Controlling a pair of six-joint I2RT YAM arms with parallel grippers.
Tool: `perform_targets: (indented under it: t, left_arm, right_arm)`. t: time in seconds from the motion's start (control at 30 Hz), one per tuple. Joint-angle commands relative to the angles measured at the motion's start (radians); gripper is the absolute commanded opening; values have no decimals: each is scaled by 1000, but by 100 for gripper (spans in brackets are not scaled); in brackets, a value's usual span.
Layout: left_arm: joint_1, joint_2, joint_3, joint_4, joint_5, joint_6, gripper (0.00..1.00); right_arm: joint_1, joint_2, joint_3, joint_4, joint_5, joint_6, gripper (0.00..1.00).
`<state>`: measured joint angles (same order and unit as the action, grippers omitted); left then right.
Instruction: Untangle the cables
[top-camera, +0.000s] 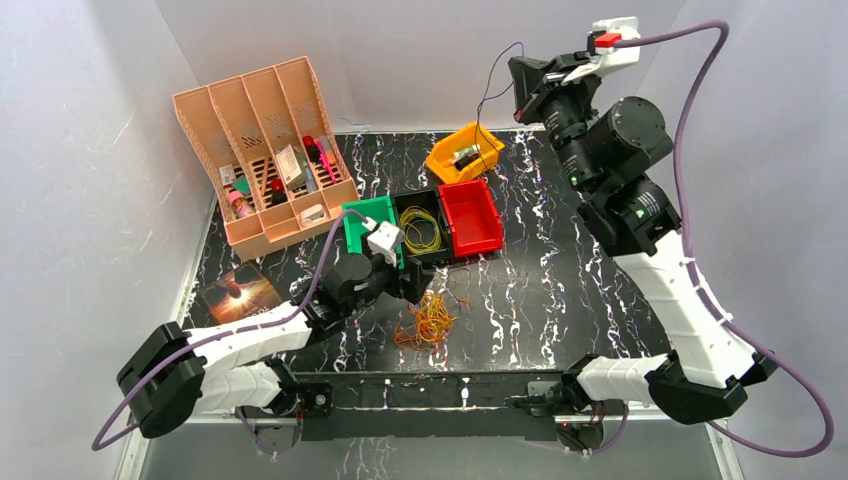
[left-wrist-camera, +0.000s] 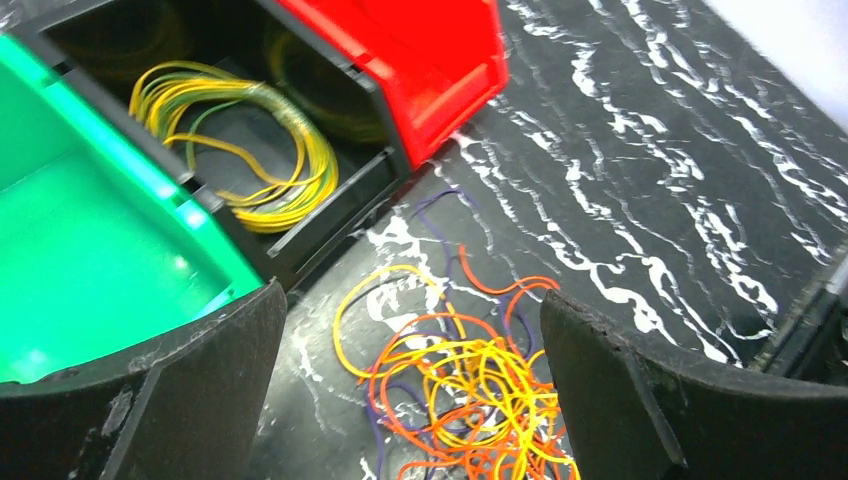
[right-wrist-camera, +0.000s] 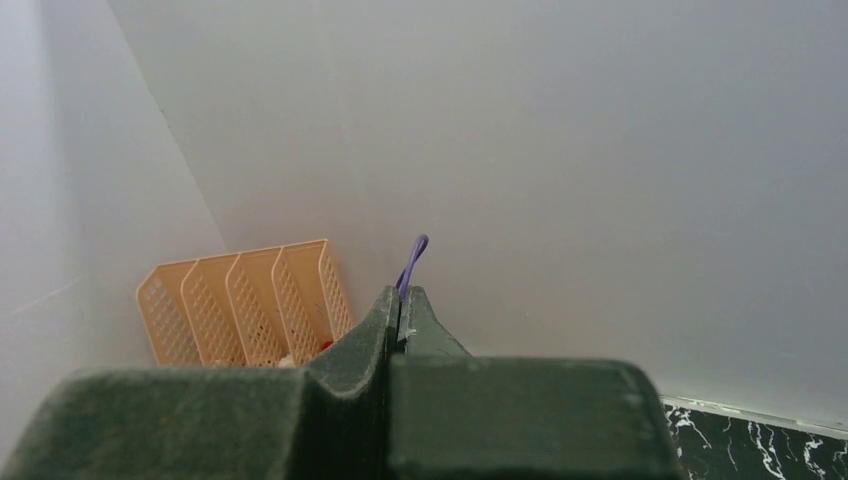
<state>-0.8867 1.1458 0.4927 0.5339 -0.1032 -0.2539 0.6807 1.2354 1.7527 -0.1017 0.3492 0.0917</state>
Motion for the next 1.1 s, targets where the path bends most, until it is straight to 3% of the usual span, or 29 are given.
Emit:
perform_targets:
  t: [0.0,0.1,0.23,0.53,1.07]
  left_arm:
    - [0,-46,84,-288,-165,-60,98]
    - [4,-4,184,-498,-241,-122,98]
    - [5,30,240,-637,-265,-191,98]
    - [5,-18,219,-696,-289,-225,98]
    - [5,-59,250,-759,-325,-152,98]
  right_arm:
    - [-3,30,-2,52,44,-31,0]
    - [-5,65,5,62,68,-47,0]
    - [-11,106,17,75,67,-56,0]
    - [-34,167,42,80,38,-48,0]
    - [-61,245,129,50,-27,-20,0]
